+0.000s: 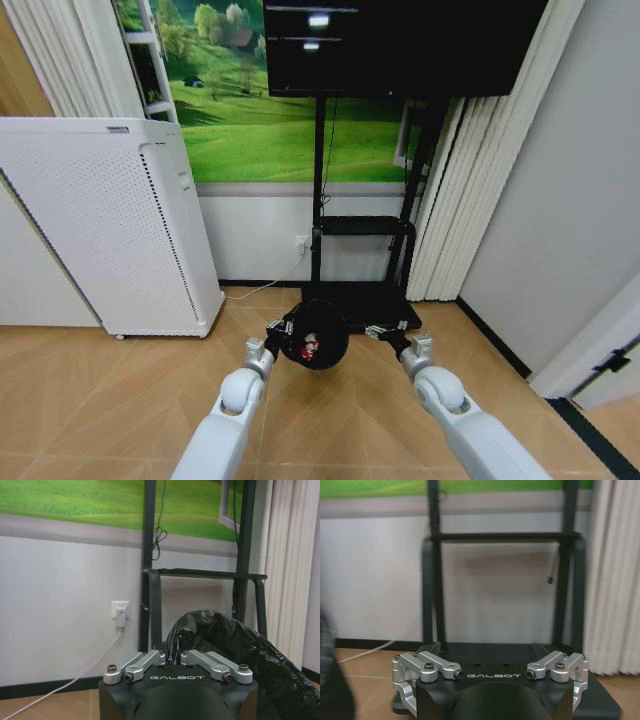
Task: Pick up the trash bin and place the garbage on the floor into it.
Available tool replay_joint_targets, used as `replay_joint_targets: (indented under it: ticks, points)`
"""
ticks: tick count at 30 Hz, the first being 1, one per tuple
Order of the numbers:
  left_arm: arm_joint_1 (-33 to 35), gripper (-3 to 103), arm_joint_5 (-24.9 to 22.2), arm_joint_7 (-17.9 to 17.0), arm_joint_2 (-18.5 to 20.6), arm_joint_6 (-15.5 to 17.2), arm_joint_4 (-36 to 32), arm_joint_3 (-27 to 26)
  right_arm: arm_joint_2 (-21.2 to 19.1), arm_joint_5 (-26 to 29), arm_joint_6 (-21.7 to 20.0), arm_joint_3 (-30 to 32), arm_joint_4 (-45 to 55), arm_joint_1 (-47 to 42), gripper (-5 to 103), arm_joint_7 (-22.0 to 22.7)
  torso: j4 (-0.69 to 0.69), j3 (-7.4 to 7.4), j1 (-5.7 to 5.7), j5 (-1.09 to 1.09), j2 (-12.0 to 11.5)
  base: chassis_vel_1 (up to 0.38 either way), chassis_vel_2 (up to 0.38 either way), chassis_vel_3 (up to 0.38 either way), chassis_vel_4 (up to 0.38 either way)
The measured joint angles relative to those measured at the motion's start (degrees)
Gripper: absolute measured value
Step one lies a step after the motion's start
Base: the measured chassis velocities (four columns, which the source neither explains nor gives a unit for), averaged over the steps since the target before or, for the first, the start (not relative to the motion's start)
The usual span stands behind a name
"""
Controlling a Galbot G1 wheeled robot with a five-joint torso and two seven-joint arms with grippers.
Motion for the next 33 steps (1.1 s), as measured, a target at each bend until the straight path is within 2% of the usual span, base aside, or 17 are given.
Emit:
replay_joint_targets:
  ticks: [3,5,6,9,20,25,33]
  points:
    - [0.8,8,0.0,0.0,0.7,0.1,-1.1,-0.9,1.9,-1.1,0.3,0.2,-2.3,0.3,100,1.7,0.01,0.00,0.00,-0.01,0.0,0.000,0.000,0.000,0.000]
    - [2.6,8,-0.1,0.1,1.2,0.1,-3.2,-2.8,6.4,-3.0,0.1,0.2,-6.9,1.0,100,4.3,0.01,0.00,0.00,0.00,0.0,0.000,0.000,0.000,0.000]
    - [2.6,8,-0.1,0.1,1.2,0.1,-3.2,-2.8,6.4,-3.0,0.1,0.2,-6.9,1.0,100,4.3,0.01,0.00,0.00,0.00,0.0,0.000,0.000,0.000,0.000]
    - [4.5,8,-0.1,0.1,1.0,0.1,-4.8,-4.7,10.6,-5.4,0.4,0.2,-11.2,2.0,100,4.2,0.02,0.00,0.00,0.00,0.0,0.000,0.000,0.000,0.000]
    - [5.1,8,-0.3,0.2,1.7,0.2,-5.4,-5.3,11.0,-5.3,0.5,0.5,-11.8,2.9,100,2.3,0.01,0.00,0.00,0.00,0.0,0.000,0.000,0.000,0.000]
    - [4.8,8,0.0,0.2,1.2,0.3,-4.7,-4.7,8.9,-5.0,1.3,0.8,-11.9,2.9,100,0.9,0.01,0.00,0.00,0.00,0.0,-0.026,-0.024,0.024,0.019]
    - [4.5,8,0.0,0.3,1.1,0.3,-4.2,-4.5,8.0,-4.4,1.4,0.8,-11.9,3.2,100,0.8,-0.01,0.00,0.00,0.02,0.0,-0.119,-0.119,0.123,0.106]
